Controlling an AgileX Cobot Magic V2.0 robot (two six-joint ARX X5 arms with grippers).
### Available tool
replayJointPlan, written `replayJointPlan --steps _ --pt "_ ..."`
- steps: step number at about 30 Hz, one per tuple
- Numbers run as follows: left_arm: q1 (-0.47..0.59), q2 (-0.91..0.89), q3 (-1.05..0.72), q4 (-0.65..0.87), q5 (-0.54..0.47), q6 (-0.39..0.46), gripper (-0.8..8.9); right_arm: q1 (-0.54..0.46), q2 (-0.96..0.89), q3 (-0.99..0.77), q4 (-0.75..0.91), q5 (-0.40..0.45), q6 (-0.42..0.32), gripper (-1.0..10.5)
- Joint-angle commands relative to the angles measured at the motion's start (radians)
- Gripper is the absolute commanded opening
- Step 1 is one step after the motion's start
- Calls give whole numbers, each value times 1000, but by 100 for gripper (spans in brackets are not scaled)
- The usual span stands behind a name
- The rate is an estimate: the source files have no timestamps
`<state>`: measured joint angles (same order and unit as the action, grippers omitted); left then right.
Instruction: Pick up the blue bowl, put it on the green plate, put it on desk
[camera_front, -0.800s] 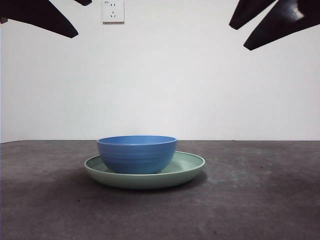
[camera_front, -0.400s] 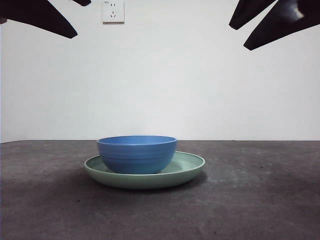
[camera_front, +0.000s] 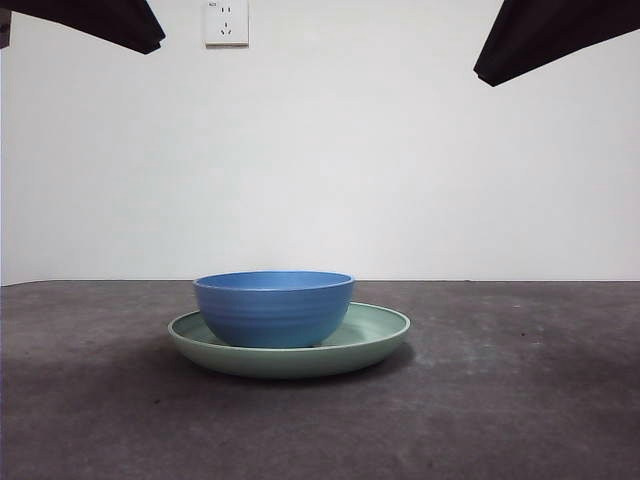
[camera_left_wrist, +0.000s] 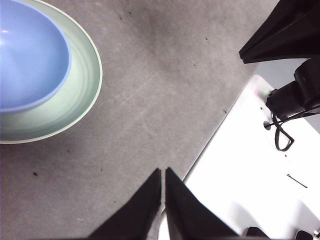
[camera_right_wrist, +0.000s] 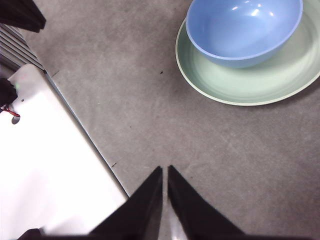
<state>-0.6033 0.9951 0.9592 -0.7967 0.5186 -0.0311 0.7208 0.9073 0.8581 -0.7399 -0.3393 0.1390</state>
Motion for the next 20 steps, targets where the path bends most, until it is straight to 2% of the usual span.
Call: replayJointPlan --steps 1,20 --pt "-7 5 8 6 -4 13 9 10 5 2 6 0 9 8" --pt "-7 -5 8 10 -4 13 9 10 5 2 6 0 9 8"
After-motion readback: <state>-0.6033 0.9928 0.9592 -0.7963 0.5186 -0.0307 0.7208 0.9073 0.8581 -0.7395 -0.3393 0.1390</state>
